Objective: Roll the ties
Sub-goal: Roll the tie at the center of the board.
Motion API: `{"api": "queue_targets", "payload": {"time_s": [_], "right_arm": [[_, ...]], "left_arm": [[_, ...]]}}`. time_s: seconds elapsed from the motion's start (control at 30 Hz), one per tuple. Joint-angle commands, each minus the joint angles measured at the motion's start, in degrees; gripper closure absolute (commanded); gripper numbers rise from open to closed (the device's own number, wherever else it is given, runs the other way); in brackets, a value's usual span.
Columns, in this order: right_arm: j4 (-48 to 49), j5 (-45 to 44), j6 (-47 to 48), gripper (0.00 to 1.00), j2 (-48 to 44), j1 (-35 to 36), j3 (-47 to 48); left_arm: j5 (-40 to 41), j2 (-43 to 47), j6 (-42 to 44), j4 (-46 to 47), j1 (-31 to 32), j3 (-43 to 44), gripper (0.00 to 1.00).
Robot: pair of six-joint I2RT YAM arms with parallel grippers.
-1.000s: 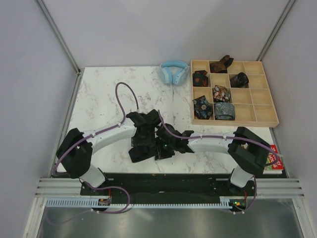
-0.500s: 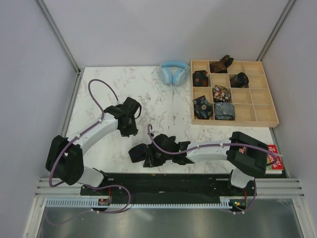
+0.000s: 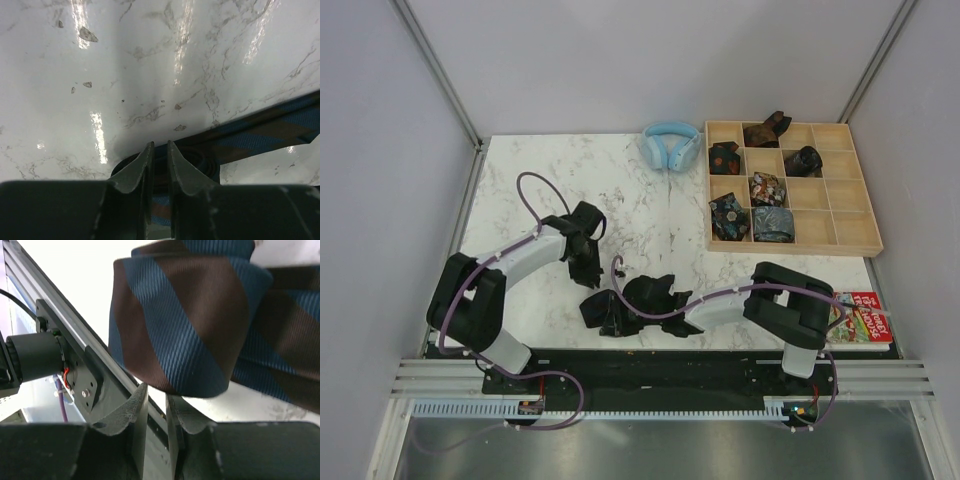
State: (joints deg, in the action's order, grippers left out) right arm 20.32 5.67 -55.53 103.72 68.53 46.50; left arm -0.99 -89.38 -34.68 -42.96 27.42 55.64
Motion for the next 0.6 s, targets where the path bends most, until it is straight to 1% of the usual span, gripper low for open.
{"api": "queue_targets", "payload": {"time_s": [0.0,0.13,0.3,0.43,0.53,0.57], "right_arm": [[6.9,-2.9,2.2,0.72,1.2,0.3,-1.1],[11.1,-3.1,3.4,0.72,3.6,0.2,-1.8],[16.8,-3.8,4.0,0.73,6.7,0.1,-3.2],[18.1,-4.4,4.5,0.73,8.4,-0.3,-3.3],[18.4,-5.0,4.8,0.73,9.1,-0.8,-3.3],[18.4,-5.0,5.0,0.73,9.6,-0.9,-3.3]], "left_arm": [[-5.9,-0.4,2.2,1.3,-0.3,-1.4,0.78],[-7.0,-0.6,1.9,1.2,-0.5,-2.5,0.78],[-11.4,-3.1,3.8,0.2,-1.2,-2.6,0.79],[-12.7,-3.5,4.5,-0.8,-2.2,-2.1,0.81],[-15.3,-4.0,5.7,-1.8,-3.1,-1.7,0.87],[-16.1,-4.4,6.4,-2.0,-3.2,-1.4,0.91]]}}
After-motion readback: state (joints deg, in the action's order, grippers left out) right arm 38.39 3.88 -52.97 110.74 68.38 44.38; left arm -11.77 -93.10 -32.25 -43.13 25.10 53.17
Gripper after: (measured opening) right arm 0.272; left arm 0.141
